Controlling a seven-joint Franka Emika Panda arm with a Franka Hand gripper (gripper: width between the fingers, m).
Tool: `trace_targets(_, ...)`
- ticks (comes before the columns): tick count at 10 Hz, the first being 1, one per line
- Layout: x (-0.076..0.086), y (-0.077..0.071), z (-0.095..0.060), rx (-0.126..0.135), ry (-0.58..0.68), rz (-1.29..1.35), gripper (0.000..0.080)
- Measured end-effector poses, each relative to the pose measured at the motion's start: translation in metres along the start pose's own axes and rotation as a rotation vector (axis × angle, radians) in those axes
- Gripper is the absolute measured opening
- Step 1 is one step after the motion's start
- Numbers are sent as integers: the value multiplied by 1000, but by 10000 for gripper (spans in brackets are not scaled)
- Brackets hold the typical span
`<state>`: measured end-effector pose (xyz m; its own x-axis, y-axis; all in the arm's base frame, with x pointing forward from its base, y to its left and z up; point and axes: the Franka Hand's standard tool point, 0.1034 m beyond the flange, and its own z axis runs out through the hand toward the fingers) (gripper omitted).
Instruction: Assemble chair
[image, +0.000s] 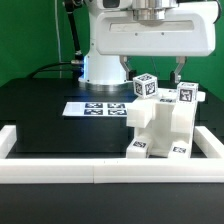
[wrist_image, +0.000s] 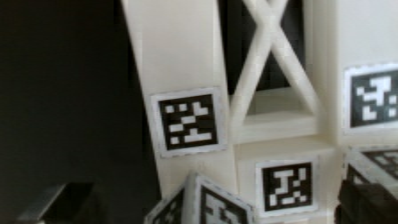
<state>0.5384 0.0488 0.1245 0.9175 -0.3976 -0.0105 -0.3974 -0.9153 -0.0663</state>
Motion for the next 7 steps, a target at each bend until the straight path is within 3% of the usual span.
trace_targets(7,9,11,-1,-8,4,-626,649)
